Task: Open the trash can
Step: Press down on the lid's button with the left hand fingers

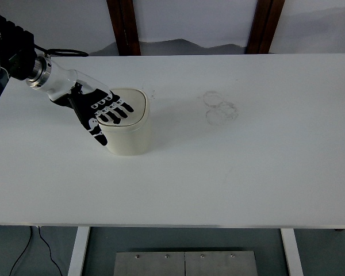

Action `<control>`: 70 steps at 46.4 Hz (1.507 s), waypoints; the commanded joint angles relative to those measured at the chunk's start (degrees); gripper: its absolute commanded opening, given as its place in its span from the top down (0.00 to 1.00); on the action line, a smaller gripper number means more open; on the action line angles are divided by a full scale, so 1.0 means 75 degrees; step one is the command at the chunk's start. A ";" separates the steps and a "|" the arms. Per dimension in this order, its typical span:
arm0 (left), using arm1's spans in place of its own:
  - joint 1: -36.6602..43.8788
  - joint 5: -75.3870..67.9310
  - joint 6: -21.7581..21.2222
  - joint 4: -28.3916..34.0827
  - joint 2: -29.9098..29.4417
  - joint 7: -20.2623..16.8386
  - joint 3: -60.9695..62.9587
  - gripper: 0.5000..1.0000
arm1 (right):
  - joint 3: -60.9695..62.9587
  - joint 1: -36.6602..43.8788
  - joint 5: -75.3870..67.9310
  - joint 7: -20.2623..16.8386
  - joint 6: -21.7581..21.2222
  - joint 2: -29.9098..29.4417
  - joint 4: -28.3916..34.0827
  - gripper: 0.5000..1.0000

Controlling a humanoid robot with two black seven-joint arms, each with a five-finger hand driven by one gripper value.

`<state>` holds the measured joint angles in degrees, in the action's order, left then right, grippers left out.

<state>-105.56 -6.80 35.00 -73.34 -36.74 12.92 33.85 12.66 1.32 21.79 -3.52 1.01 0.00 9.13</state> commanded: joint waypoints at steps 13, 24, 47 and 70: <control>0.0024 -0.0019 0.0000 0.0006 -0.0012 0.0000 -0.0001 0.00 | 0.0000 0.0000 0.0000 0.0000 0.0005 0.0000 0.0001 0.01; 0.0059 -0.0030 0.0000 0.0006 -0.0012 0.0000 -0.0001 0.00 | 0.0000 0.0000 0.0000 0.0000 0.0005 0.0000 0.0001 0.01; 0.0129 -0.0030 0.0000 -0.0006 -0.0035 0.0000 -0.0001 0.00 | 0.0000 0.0000 0.0000 0.0000 0.0005 0.0000 0.0001 0.01; 0.0141 -0.0030 0.0000 0.0006 -0.0082 0.0000 -0.0013 0.00 | 0.0000 0.0000 0.0000 0.0000 0.0005 0.0000 -0.0011 0.01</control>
<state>-104.33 -7.03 35.00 -73.34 -37.32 12.91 33.84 12.66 1.32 21.79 -3.52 1.05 0.00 9.13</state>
